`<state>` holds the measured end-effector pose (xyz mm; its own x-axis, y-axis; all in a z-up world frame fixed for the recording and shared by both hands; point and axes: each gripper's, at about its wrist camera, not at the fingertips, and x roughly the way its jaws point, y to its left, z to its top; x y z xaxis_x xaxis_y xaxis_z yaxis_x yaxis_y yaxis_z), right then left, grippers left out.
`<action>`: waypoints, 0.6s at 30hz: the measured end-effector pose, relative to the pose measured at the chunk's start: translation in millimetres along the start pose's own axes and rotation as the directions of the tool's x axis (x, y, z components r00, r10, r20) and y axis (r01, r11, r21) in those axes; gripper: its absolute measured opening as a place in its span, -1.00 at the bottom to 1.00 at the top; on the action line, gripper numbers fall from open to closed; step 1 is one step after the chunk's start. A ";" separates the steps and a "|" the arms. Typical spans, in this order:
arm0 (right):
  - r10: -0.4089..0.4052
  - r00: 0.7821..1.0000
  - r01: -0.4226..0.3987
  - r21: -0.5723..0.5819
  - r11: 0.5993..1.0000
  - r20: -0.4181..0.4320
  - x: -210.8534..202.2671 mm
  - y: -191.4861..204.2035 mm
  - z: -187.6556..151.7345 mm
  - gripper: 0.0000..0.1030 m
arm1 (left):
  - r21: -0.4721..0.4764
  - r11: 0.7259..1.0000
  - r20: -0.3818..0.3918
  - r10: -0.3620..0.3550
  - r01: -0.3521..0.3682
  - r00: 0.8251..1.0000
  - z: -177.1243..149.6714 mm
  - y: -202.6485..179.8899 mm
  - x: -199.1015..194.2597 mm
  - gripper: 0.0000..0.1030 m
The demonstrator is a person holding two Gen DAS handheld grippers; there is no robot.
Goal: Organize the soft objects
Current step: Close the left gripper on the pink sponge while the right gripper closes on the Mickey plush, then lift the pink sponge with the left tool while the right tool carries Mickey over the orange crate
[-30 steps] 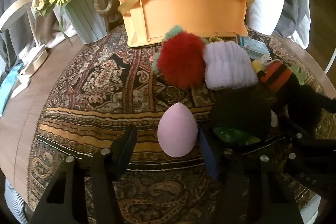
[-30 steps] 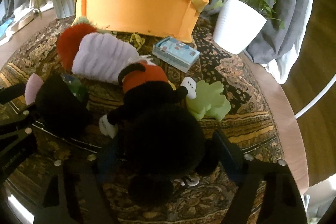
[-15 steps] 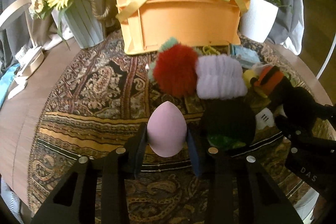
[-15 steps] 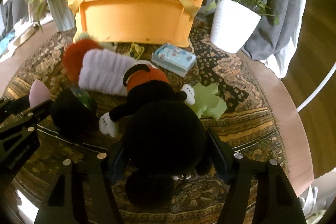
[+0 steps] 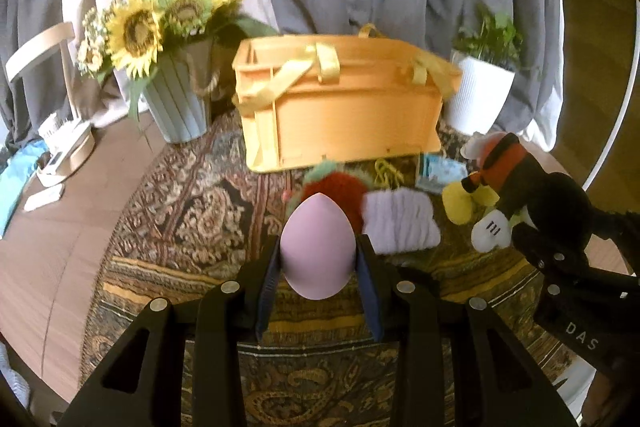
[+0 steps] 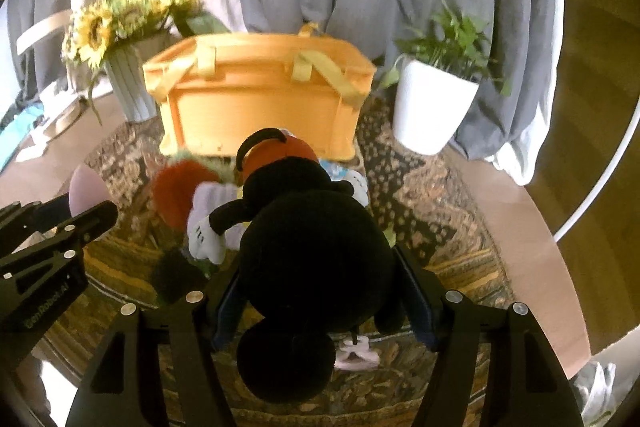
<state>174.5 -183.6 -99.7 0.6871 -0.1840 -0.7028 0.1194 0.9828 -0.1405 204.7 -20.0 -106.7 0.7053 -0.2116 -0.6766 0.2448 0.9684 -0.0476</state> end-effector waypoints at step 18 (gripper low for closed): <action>0.063 0.979 -0.069 0.023 0.997 0.193 -26.0 -8.5 57.7 0.33 | -0.026 1.000 0.193 0.018 -0.014 0.981 60.8 4.8 -40.3 -0.29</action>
<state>196.9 -186.4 -40.0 0.8186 -0.1158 -0.5626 0.0885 0.9932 -0.0757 217.9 -14.9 -35.0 0.8246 -0.2152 -0.5232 0.2179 0.9743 -0.0573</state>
